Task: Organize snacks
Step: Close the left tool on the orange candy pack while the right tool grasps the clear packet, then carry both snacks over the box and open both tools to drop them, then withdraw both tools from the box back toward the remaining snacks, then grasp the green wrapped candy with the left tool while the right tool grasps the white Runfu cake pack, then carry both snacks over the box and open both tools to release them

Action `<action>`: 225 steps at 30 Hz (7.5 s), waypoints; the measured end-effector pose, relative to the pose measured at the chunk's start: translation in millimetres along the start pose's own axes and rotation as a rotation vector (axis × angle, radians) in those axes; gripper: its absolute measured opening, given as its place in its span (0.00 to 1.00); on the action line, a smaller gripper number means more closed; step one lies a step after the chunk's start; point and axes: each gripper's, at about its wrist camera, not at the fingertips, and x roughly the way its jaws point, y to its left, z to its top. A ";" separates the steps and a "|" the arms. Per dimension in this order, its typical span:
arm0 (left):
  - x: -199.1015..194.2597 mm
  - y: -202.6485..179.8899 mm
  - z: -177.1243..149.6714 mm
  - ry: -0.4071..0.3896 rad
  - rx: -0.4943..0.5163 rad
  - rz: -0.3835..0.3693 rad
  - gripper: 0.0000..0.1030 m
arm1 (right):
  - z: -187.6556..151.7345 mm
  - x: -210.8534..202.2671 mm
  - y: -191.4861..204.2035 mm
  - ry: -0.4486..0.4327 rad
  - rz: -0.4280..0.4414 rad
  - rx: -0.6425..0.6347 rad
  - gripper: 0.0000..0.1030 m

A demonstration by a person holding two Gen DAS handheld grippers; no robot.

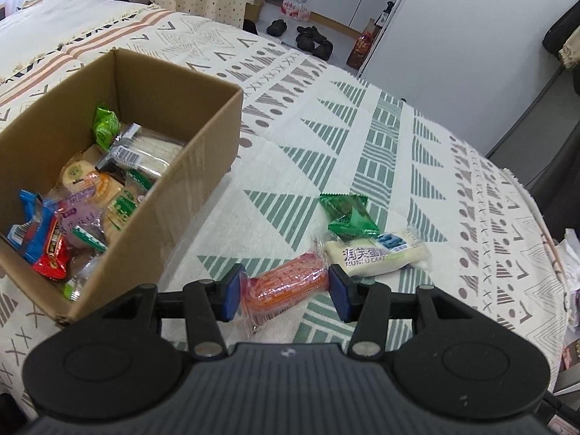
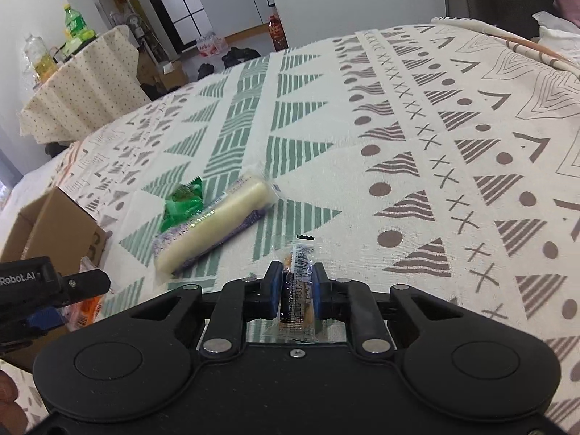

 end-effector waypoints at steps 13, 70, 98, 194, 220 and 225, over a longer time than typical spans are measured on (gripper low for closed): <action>-31.1 17.4 17.6 -0.057 -0.045 -0.063 0.48 | 3.9 -41.7 29.7 -0.062 0.047 0.033 0.17; -47.1 179.0 92.6 -0.076 -0.477 -0.056 0.74 | 33.8 -11.3 236.6 -0.066 0.230 -0.100 0.34; -47.1 88.2 70.8 -0.037 -0.193 -0.086 0.91 | 23.1 -41.8 127.4 -0.053 0.090 0.008 0.58; 70.1 -38.0 29.5 0.098 0.113 -0.038 0.26 | 9.9 26.6 2.4 0.042 -0.013 0.084 0.29; -50.6 11.1 37.0 -0.041 0.043 -0.193 0.26 | 8.5 -76.9 22.3 -0.078 0.061 0.187 0.27; -67.4 22.0 42.4 -0.073 0.002 -0.221 0.26 | 13.1 -93.0 34.5 -0.102 0.067 0.179 0.27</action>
